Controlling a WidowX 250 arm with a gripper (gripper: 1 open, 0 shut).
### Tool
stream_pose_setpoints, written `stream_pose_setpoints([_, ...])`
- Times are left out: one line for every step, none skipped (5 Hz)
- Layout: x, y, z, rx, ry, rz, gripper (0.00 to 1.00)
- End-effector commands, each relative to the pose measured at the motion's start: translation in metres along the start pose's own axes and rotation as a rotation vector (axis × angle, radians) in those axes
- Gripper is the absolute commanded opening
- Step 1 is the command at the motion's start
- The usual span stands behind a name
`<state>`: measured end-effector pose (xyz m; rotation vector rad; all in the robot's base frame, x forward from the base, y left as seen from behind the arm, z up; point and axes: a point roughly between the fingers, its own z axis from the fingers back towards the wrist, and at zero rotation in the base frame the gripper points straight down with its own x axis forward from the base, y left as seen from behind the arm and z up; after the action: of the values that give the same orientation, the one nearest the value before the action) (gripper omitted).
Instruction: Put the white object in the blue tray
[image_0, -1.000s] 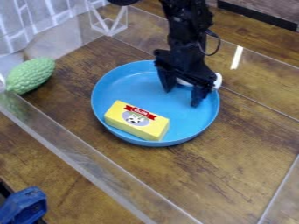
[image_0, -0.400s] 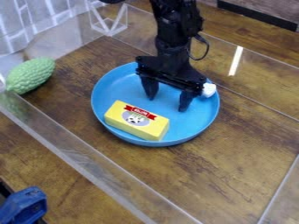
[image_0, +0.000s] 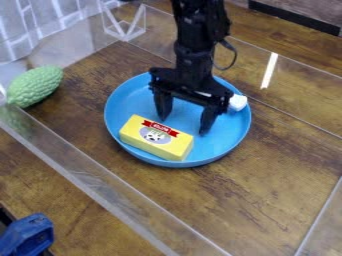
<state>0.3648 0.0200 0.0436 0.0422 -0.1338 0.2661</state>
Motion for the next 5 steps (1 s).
stream_pose_setpoints([0.016, 0.015, 0.047, -0.032, -0.1, 0.029, 1.0])
stream_pose_setpoints([0.023, 0.038, 0.067, -0.044, -0.109, 0.068, 1.0])
stream_pose_setpoints([0.031, 0.058, 0.085, -0.048, -0.121, 0.114, 1.0])
stream_pose_setpoints([0.027, 0.067, 0.096, -0.046, -0.135, 0.156, 1.0])
stream_pose_setpoints([0.02, 0.072, 0.105, -0.05, -0.145, 0.136, 1.0])
